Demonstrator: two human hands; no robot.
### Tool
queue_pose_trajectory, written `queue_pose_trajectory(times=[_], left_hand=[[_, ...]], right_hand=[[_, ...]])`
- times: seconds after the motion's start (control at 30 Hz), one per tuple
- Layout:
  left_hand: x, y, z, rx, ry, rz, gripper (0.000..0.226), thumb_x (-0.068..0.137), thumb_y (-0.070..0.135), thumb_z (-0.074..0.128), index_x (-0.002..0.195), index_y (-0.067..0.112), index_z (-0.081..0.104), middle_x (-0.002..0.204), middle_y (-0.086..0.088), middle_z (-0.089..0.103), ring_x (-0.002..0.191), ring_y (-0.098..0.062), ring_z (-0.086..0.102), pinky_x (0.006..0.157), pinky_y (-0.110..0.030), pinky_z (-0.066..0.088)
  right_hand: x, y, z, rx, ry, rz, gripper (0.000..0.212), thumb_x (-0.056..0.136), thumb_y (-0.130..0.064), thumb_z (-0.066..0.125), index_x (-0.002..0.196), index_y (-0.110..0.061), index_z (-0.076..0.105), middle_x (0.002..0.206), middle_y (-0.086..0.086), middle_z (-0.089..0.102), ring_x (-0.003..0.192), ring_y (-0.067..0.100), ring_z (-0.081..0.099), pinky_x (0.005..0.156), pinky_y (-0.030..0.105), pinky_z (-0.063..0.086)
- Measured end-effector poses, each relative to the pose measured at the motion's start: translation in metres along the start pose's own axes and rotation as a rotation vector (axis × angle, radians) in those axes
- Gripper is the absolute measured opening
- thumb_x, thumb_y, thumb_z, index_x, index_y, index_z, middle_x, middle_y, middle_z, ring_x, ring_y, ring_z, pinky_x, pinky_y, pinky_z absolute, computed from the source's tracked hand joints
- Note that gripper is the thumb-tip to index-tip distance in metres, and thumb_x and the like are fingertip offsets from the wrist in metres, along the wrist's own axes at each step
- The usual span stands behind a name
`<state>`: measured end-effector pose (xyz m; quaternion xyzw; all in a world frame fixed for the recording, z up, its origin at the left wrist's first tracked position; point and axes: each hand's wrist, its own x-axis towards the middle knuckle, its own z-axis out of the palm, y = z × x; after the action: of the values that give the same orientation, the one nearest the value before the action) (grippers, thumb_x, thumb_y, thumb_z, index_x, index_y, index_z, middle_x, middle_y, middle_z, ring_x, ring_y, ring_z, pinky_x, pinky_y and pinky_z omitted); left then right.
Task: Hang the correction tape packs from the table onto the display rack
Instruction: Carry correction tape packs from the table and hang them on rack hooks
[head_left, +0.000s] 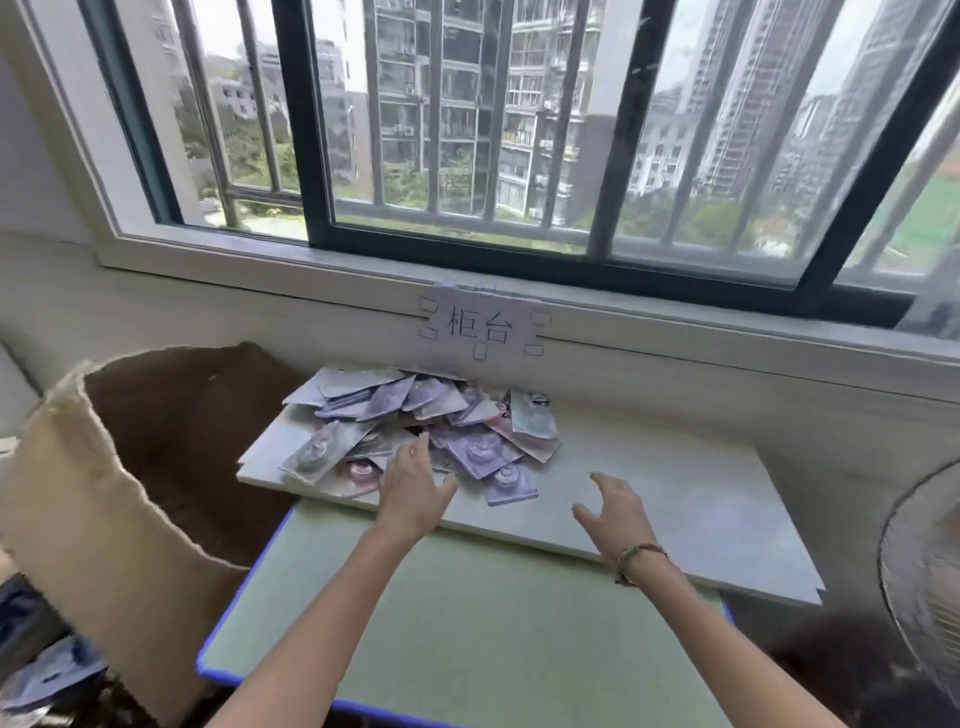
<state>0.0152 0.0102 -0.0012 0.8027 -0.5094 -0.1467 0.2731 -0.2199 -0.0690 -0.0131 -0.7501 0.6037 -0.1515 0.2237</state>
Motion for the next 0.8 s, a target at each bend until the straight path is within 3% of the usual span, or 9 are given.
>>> queue_pose_trajectory(times=[0.17, 0.3, 0.5, 0.7, 0.8], left_hand=[[0.06, -0.007, 0.015, -0.021, 0.012, -0.009, 0.07, 0.092, 0.026, 0.058, 0.148, 0.002, 0.024, 0.152, -0.017, 0.03, 0.14, -0.03, 0.028, 0.115, -0.038, 0.023], [0.108, -0.006, 0.025, 0.031, 0.0, -0.002, 0.072, 0.095, 0.027, 0.056, 0.151, 0.003, 0.018, 0.158, -0.015, 0.018, 0.146, -0.027, 0.015, 0.119, -0.037, 0.016], [0.166, -0.005, 0.045, 0.343, 0.005, 0.079, 0.074, 0.098, 0.034, 0.048, 0.153, 0.008, 0.006, 0.16, -0.015, 0.009, 0.148, -0.027, 0.007, 0.121, -0.037, 0.009], [0.208, -0.017, 0.057, 0.431, -0.043, 0.01, 0.065, 0.098, 0.03, 0.043, 0.151, 0.006, 0.015, 0.154, -0.02, 0.02, 0.143, -0.031, 0.019, 0.118, -0.037, 0.018], [0.219, -0.019, 0.06, 0.419, -0.026, 0.008, 0.053, 0.098, 0.024, 0.042, 0.145, 0.004, 0.027, 0.146, -0.019, 0.032, 0.137, -0.031, 0.028, 0.113, -0.035, 0.024]], right_hand=[[0.069, -0.003, 0.015, -0.012, -0.038, -0.018, 0.056, 0.091, -0.025, 0.057, 0.142, -0.009, 0.039, 0.146, 0.011, 0.04, 0.134, 0.025, 0.036, 0.108, 0.032, 0.03], [0.121, -0.007, 0.022, -0.016, -0.059, -0.015, 0.053, 0.092, -0.024, 0.056, 0.141, -0.01, 0.041, 0.14, 0.012, 0.045, 0.13, 0.027, 0.039, 0.105, 0.033, 0.032], [0.188, -0.016, 0.043, 0.001, -0.093, 0.026, 0.063, 0.089, -0.032, 0.059, 0.144, -0.011, 0.034, 0.14, 0.014, 0.044, 0.13, 0.03, 0.039, 0.104, 0.037, 0.036], [0.223, -0.026, 0.069, -0.064, -0.15, 0.048, 0.074, 0.089, -0.044, 0.06, 0.145, -0.008, 0.028, 0.15, 0.014, 0.031, 0.135, 0.032, 0.033, 0.106, 0.04, 0.034], [0.237, -0.027, 0.078, -0.059, -0.154, 0.037, 0.065, 0.09, -0.044, 0.056, 0.14, -0.008, 0.035, 0.146, 0.014, 0.036, 0.133, 0.031, 0.035, 0.105, 0.039, 0.034]])
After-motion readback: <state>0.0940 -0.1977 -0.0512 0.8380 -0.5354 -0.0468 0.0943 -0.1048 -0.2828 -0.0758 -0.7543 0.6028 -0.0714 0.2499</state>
